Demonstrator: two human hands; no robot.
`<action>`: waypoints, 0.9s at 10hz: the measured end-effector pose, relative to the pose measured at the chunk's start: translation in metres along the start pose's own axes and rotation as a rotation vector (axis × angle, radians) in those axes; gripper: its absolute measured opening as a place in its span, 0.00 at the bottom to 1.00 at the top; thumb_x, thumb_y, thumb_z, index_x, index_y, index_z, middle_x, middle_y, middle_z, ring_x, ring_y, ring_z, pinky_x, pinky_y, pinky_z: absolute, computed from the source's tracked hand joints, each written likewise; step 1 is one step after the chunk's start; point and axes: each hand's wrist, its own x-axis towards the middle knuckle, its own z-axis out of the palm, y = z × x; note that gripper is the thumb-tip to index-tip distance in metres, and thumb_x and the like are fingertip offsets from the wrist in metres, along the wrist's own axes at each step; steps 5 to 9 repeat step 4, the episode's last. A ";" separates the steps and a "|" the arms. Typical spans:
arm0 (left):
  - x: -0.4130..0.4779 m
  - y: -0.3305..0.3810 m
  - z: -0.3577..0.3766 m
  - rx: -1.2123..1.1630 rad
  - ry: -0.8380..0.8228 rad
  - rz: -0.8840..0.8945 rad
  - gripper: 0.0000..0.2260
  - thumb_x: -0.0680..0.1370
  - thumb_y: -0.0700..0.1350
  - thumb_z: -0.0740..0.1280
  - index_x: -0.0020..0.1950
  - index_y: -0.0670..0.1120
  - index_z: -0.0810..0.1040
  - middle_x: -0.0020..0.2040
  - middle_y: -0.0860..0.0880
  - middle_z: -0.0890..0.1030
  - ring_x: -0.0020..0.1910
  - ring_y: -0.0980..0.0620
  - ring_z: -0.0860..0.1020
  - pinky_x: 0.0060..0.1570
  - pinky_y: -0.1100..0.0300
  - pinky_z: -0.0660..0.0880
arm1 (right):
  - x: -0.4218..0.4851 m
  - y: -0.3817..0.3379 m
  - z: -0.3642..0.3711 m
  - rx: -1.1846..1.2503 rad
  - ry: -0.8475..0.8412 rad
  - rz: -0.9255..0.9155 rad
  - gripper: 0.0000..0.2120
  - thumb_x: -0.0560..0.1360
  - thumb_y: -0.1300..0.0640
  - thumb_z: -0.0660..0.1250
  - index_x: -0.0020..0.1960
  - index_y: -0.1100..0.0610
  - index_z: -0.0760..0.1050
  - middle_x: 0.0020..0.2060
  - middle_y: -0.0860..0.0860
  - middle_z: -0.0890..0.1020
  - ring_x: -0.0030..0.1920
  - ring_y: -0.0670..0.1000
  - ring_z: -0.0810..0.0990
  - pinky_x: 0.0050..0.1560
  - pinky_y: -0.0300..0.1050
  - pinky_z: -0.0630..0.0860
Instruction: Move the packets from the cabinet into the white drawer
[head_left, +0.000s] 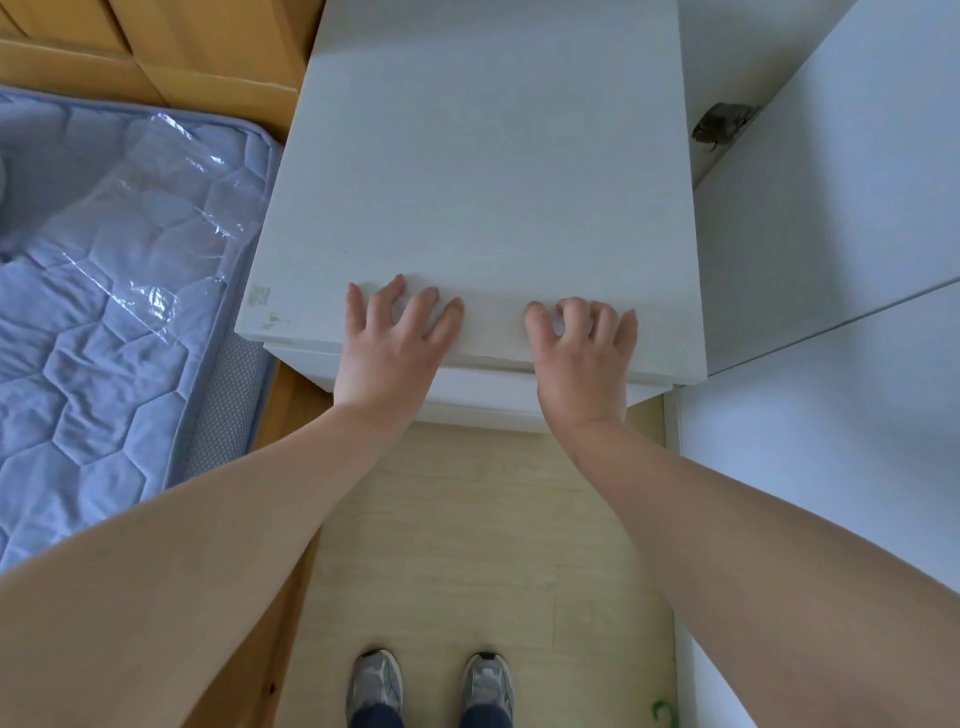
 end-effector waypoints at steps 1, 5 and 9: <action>0.000 0.003 -0.003 -0.013 -0.060 -0.035 0.41 0.53 0.35 0.82 0.61 0.45 0.67 0.54 0.41 0.78 0.55 0.32 0.77 0.54 0.31 0.70 | 0.000 -0.001 -0.008 0.005 -0.159 0.010 0.28 0.54 0.74 0.60 0.51 0.57 0.74 0.43 0.57 0.74 0.43 0.58 0.70 0.49 0.66 0.76; -0.017 0.025 -0.051 -0.094 -0.385 -0.075 0.30 0.78 0.41 0.61 0.75 0.52 0.49 0.75 0.49 0.51 0.76 0.44 0.46 0.70 0.35 0.43 | -0.017 0.002 -0.070 0.172 -0.703 -0.066 0.34 0.73 0.64 0.65 0.73 0.50 0.54 0.70 0.55 0.58 0.69 0.58 0.59 0.71 0.59 0.54; -0.017 0.025 -0.051 -0.094 -0.385 -0.075 0.30 0.78 0.41 0.61 0.75 0.52 0.49 0.75 0.49 0.51 0.76 0.44 0.46 0.70 0.35 0.43 | -0.017 0.002 -0.070 0.172 -0.703 -0.066 0.34 0.73 0.64 0.65 0.73 0.50 0.54 0.70 0.55 0.58 0.69 0.58 0.59 0.71 0.59 0.54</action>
